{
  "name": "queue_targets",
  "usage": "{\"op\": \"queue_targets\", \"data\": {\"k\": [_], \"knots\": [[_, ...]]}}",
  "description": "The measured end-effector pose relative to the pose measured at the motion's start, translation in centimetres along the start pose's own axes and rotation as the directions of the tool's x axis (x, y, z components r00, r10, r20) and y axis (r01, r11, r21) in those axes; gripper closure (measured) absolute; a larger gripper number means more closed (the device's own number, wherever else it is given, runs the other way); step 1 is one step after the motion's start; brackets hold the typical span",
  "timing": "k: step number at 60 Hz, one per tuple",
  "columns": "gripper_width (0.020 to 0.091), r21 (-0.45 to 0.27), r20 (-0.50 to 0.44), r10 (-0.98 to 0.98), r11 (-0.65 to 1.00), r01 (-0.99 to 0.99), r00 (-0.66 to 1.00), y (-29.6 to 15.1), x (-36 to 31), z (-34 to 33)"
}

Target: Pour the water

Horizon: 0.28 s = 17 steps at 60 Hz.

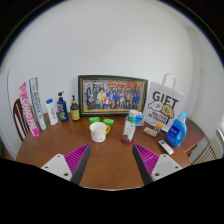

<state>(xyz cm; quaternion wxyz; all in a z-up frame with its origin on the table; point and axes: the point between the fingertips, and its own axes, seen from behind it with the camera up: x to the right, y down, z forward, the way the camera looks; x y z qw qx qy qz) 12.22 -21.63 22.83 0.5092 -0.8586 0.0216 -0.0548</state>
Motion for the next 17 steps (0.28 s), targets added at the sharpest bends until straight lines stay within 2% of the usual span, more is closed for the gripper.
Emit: {"op": "queue_targets", "data": {"k": [17], "knots": [[0.0248, 0.0, -0.016, 0.051, 0.999, -0.051, 0.999, 1.2, 1.1, -5.1]]}}
